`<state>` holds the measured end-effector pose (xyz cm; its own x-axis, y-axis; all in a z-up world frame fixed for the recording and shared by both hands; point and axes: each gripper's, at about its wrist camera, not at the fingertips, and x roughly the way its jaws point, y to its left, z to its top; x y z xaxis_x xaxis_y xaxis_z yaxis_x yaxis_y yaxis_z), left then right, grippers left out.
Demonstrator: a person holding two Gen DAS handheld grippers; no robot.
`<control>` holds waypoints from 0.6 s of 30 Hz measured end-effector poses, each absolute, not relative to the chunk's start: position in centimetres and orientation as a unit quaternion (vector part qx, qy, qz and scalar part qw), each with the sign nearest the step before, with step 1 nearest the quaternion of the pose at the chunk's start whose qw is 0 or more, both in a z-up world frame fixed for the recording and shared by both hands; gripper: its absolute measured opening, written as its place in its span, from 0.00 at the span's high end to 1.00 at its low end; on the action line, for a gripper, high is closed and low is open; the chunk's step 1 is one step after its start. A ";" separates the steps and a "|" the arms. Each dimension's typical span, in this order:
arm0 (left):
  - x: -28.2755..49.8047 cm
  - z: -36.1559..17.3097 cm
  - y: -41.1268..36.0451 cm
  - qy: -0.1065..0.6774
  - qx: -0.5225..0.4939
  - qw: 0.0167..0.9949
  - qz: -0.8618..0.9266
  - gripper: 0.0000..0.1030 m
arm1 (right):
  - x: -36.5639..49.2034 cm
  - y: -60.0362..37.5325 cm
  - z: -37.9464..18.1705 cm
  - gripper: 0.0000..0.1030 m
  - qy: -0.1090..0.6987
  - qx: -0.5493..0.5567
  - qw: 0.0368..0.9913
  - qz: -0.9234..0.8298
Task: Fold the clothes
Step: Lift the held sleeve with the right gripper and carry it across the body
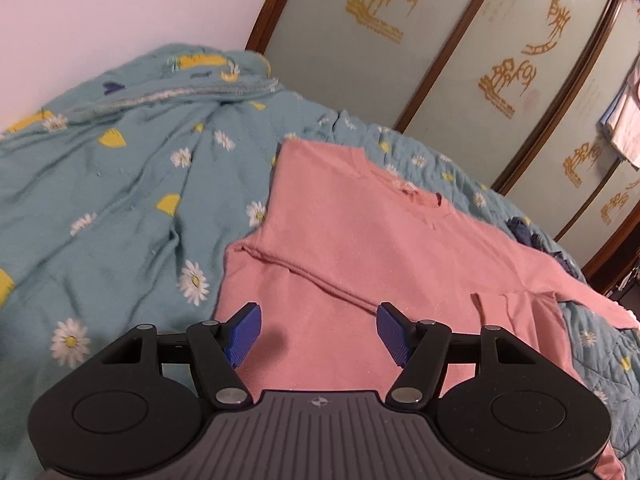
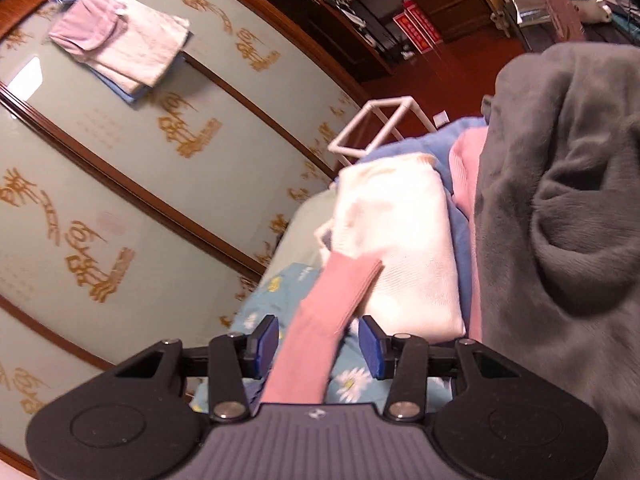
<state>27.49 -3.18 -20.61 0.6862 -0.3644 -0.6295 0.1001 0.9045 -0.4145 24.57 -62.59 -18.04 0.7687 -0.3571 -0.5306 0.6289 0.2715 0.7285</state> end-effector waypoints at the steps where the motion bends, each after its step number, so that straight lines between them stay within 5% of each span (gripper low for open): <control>1: 27.7 -20.9 -3.4 0.379 -0.173 0.900 -0.127 0.38 | 25.1 -63.1 -18.7 0.58 0.134 0.519 0.784 -0.313; 8: 28.6 -22.0 -5.3 0.395 -0.138 0.900 -0.119 0.38 | 27.4 -66.1 -21.6 0.68 0.128 0.540 0.768 -0.319; 10: 28.7 -22.3 -5.7 0.398 -0.128 0.901 -0.118 0.38 | 27.9 -66.1 -21.5 0.94 0.136 0.521 0.777 -0.327; 18: 28.9 -22.0 -6.0 0.401 -0.123 0.900 -0.116 0.38 | 30.1 -63.2 -17.8 0.95 0.121 0.436 0.834 -0.316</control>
<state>28.92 -6.03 -22.03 0.6511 -0.3079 -0.6937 0.1110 0.9428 -0.3143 30.07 -63.20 -17.79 0.7716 -0.4207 -0.4771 0.6318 0.4199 0.6515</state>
